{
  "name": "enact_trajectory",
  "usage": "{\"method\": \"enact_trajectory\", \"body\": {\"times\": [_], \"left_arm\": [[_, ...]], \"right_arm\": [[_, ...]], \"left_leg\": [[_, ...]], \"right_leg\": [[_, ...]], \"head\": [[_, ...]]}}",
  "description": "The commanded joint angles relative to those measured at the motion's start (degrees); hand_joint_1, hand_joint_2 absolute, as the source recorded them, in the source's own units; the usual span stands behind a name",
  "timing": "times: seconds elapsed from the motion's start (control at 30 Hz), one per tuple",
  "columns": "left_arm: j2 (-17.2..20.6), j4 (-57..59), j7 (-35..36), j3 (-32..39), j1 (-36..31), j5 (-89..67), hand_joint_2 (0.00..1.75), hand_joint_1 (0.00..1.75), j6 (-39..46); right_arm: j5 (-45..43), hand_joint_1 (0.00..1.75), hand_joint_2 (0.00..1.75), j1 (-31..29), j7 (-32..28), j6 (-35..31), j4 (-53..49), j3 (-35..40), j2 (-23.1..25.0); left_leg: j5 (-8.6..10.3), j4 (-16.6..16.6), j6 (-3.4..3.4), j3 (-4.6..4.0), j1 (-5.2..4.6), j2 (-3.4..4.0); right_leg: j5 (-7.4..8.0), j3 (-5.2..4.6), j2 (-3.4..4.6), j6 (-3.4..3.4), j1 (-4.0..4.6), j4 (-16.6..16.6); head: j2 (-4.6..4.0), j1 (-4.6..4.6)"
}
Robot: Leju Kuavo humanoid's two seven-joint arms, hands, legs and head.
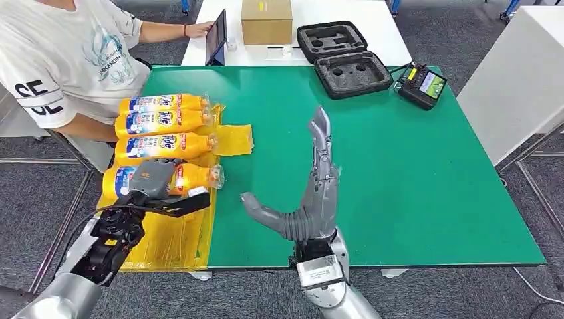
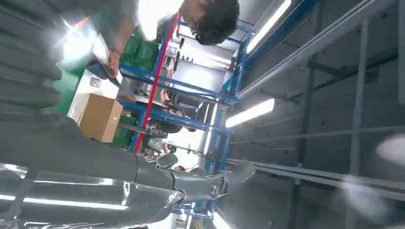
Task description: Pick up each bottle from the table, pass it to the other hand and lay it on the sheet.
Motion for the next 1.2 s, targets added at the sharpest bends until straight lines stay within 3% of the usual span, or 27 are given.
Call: {"method": "enact_trajectory", "body": {"times": [0.03,0.57,0.63,0.67,0.7,0.73,0.9,1.13,1.2], "left_arm": [[0.1,12.1,-1.0,-3.9,-1.7,0.5,1.75,1.75,-2.0],[-0.7,12.1,-3.4,-1.4,2.1,5.4,1.75,1.75,-5.2],[-1.4,12.6,-4.0,-0.5,2.2,7.3,1.75,0.14,-6.7],[-1.9,12.9,-4.6,0.3,2.3,9.0,1.75,0.00,-7.7],[-2.0,13.1,-4.9,0.6,2.3,9.9,1.75,0.00,-8.5],[-2.1,13.6,-5.5,0.9,2.3,11.4,0.00,0.00,-10.2],[-2.9,16.4,-9.6,5.8,1.3,24.8,0.00,0.00,-23.0],[-2.9,16.4,-9.6,5.8,1.3,24.8,0.00,0.00,-23.0],[-3.2,17.3,-9.7,7.4,0.7,29.2,0.00,0.00,-26.8]], "right_arm": [[-2.4,0.00,1.75,-1.7,0.1,1.8,3.9,1.1,-1.4],[-2.7,0.00,1.75,-1.3,0.1,3.1,5.3,1.2,-1.1],[-2.9,0.00,1.75,-1.5,0.1,3.7,5.7,1.0,-0.9],[-2.8,0.00,1.75,-1.7,0.1,4.1,6.3,0.8,-0.7],[-2.6,0.00,1.75,-1.8,0.1,4.3,6.8,0.7,-0.5],[-2.5,0.00,1.75,-2.0,0.1,4.7,7.3,0.5,-0.2],[-2.4,0.00,1.75,-3.1,0.1,6.0,10.1,-0.3,0.8],[-2.4,0.00,1.75,-3.1,0.1,6.0,10.1,-0.3,0.8],[-2.2,0.00,1.75,-3.3,0.1,6.3,11.0,-0.4,1.0]], "left_leg": [[-0.10,-0.1,-0.06,0.38,0.02,0.00],[-0.06,-0.1,-0.04,0.43,-0.01,0.03],[-0.05,-0.1,-0.03,0.43,-0.03,0.03],[-0.08,-0.2,-0.05,0.57,0.00,0.05],[-0.07,-0.1,-0.04,0.55,-0.03,0.04],[-0.09,-0.2,-0.06,0.65,0.00,0.07],[-0.07,-0.2,-0.06,0.72,-0.02,0.05],[-0.05,-0.2,-0.03,0.93,-0.04,-0.09],[-0.05,-0.2,-0.04,0.96,-0.04,-0.09]], "right_leg": [[-0.08,0.37,0.08,-0.03,0.01,-0.1],[-0.03,0.44,0.09,-0.03,-0.02,-0.1],[-0.02,0.44,0.09,-0.02,-0.03,-0.1],[-0.04,0.58,0.13,-0.04,-0.01,-0.1],[-0.03,0.57,0.11,-0.03,-0.04,-0.1],[-0.03,0.65,0.16,-0.04,-0.02,-0.1],[-0.01,0.74,0.13,-0.04,-0.03,-0.1],[-0.05,0.97,-0.01,-0.02,-0.06,-0.1],[-0.05,1.01,-0.01,-0.02,-0.07,-0.1]], "head": [[0.00,0.00],[0.00,0.00],[0.00,0.00],[0.00,0.00],[0.00,-0.02],[0.00,0.00],[0.00,0.00],[0.00,0.00],[0.00,-0.02]]}}
